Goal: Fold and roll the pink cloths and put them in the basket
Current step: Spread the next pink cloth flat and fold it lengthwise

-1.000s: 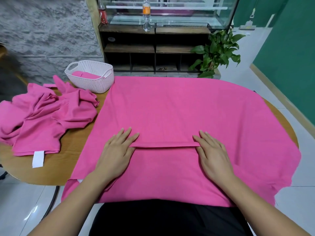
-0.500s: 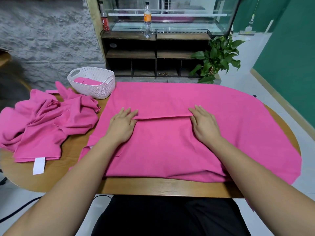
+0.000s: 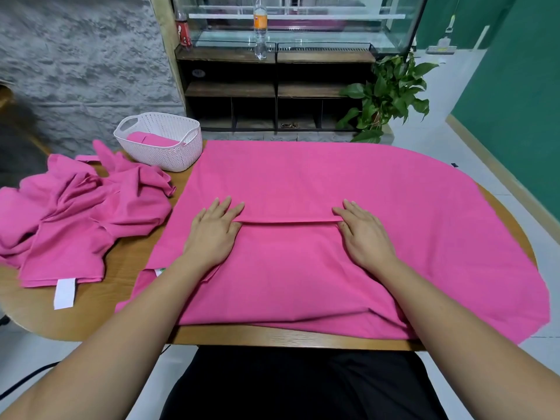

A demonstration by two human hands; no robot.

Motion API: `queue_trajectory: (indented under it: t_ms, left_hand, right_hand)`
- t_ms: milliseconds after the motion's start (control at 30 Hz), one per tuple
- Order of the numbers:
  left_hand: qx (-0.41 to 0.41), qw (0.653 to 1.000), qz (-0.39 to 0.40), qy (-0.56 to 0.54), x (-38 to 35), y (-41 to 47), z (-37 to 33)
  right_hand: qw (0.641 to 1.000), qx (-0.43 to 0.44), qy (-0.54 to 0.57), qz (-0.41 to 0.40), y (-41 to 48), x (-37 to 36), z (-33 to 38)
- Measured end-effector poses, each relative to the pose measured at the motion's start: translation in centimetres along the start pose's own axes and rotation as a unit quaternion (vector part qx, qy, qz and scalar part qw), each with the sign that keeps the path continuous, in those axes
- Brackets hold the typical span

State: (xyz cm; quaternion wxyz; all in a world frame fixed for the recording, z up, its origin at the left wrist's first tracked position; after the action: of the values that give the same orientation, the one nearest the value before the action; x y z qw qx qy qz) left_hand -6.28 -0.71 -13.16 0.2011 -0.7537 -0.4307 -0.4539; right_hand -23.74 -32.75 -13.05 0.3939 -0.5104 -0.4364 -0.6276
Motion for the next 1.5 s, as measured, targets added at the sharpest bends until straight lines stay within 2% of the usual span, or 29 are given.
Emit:
queue_trajectory:
  t_ms: [533, 733, 900, 1167, 1500]
  left_hand:
    - [-0.014, 1.000, -0.005, -0.015, -0.2, -9.6, -1.0]
    - [-0.046, 0.995, -0.058, -0.072, 1.5, -6.7, -1.3]
    - [-0.027, 0.993, -0.093, -0.066, 2.7, -0.4, -1.4]
    - [-0.009, 1.000, -0.018, 0.000, 0.3, 4.6, 1.5]
    - [-0.017, 0.999, -0.030, -0.013, 0.0, 2.0, 1.2]
  right_hand:
    - [0.999, -0.015, 0.025, -0.020, -10.3, 0.4, 1.1]
    - [0.997, -0.006, 0.048, -0.062, -7.6, 2.9, 1.6]
    - [0.996, -0.014, 0.033, -0.087, -1.2, 4.1, 1.4]
    - [0.999, -0.003, -0.033, 0.021, 4.9, 0.6, -0.4]
    - [1.000, -0.012, -0.015, 0.017, 2.5, -0.1, -0.7]
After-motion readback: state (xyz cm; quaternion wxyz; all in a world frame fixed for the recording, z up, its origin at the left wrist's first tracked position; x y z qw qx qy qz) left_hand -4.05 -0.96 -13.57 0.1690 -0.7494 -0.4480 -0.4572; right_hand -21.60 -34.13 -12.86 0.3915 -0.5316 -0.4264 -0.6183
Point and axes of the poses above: each hand's wrist, its own y-axis towards the middle knuckle, its own x-axis out of the back of the hand, z = x × y, the point moved 2 cm from there along y, towards the middle knuckle, and after that the axes turned 15 degrees about -y, right-handed, at the moved point
